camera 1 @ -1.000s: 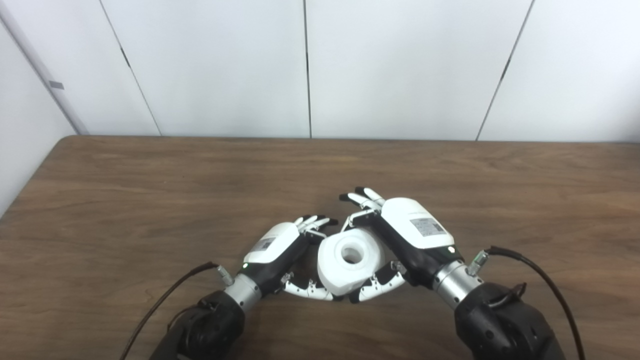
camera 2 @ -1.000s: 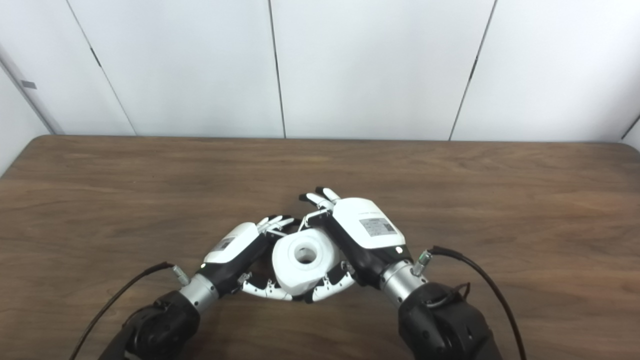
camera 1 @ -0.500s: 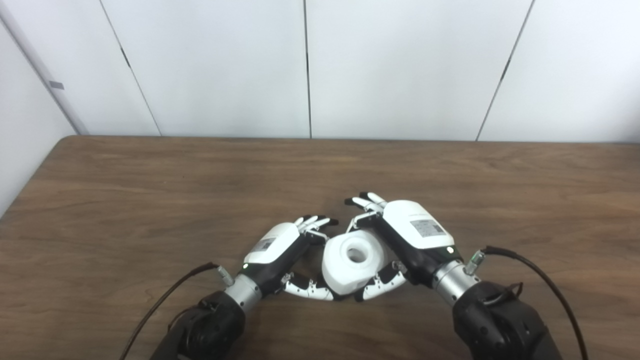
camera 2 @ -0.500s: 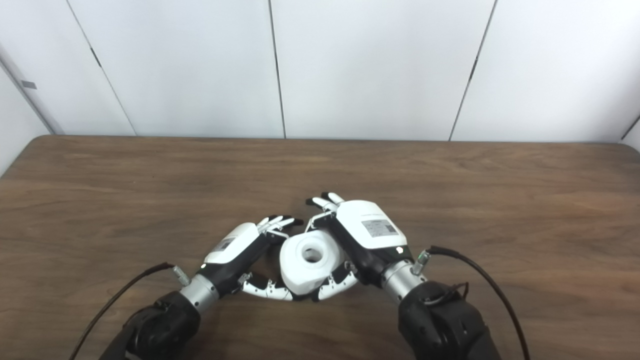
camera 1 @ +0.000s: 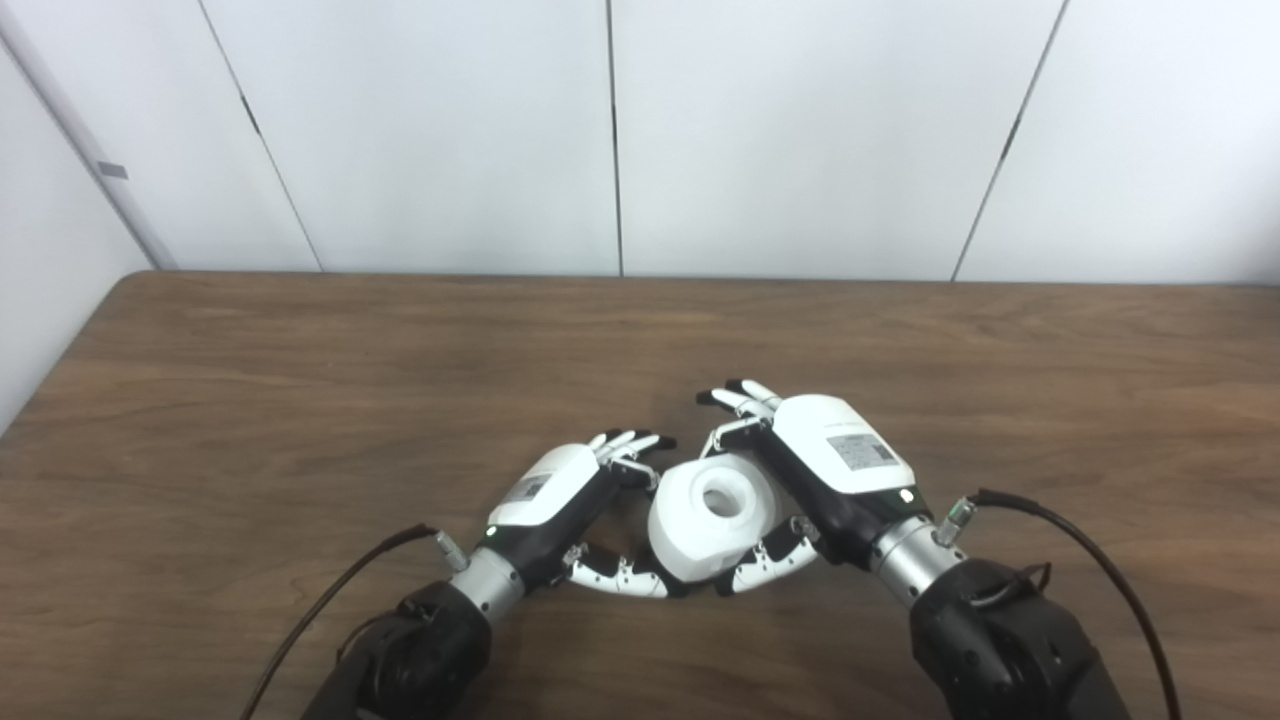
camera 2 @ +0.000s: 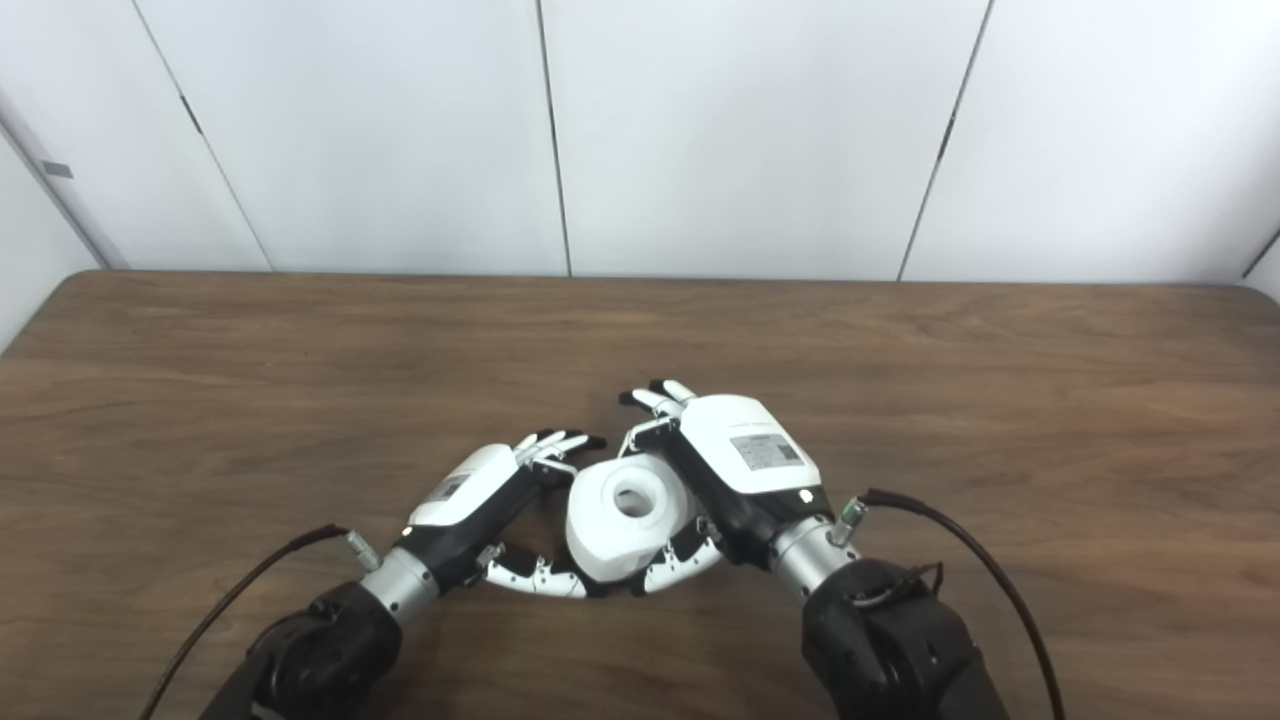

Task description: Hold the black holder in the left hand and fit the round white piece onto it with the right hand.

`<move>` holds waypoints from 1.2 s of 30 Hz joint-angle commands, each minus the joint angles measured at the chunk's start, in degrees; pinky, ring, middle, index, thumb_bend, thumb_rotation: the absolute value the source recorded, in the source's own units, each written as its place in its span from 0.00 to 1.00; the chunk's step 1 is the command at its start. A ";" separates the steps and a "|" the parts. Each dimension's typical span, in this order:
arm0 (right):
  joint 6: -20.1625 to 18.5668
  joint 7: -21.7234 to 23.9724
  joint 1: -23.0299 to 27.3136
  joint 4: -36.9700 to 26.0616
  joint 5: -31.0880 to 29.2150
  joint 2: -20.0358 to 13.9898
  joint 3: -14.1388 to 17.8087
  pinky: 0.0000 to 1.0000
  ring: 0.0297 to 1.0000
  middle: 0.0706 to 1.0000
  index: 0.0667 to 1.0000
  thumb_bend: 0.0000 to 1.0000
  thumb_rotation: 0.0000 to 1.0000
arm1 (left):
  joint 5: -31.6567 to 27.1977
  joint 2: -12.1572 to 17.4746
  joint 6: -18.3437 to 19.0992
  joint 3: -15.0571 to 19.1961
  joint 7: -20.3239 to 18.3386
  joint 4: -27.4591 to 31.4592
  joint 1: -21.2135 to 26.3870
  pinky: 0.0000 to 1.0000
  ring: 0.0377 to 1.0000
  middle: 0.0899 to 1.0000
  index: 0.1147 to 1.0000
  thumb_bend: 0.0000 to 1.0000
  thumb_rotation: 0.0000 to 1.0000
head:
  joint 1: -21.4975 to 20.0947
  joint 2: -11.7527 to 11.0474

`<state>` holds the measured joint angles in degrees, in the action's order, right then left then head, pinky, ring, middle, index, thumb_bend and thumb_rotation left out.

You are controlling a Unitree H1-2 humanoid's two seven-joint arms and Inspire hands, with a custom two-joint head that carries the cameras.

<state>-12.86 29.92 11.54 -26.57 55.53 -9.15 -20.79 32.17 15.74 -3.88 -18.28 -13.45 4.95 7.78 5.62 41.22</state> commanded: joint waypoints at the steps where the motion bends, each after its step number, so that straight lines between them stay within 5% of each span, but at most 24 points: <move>1: 0.71 -1.01 0.99 -0.62 1.20 -0.30 0.50 0.79 0.96 0.90 0.44 0.51 0.14 | 0.59 -0.19 -0.05 -0.19 0.14 1.79 0.71 1.00 0.98 0.93 0.41 0.52 0.05 | 0.09 0.06; 13: 0.26 2.16 1.31 -3.54 2.12 0.94 -1.01 0.85 0.98 0.91 0.44 0.51 0.15 | 1.15 -1.40 0.74 -0.40 0.25 1.73 0.96 1.00 0.98 0.93 0.41 0.52 0.05 | 1.83 0.18; 36: 2.61 3.67 0.12 -3.30 4.90 0.35 -3.72 0.78 0.94 0.89 0.44 0.51 0.14 | 1.54 -2.83 0.33 -0.27 0.90 2.00 1.15 1.00 0.98 0.93 0.41 0.51 0.05 | 2.07 0.67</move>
<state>-11.79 33.36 11.62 -29.50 61.24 -9.01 -24.07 34.05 13.76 -2.96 -18.33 -13.25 5.13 7.81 7.73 41.84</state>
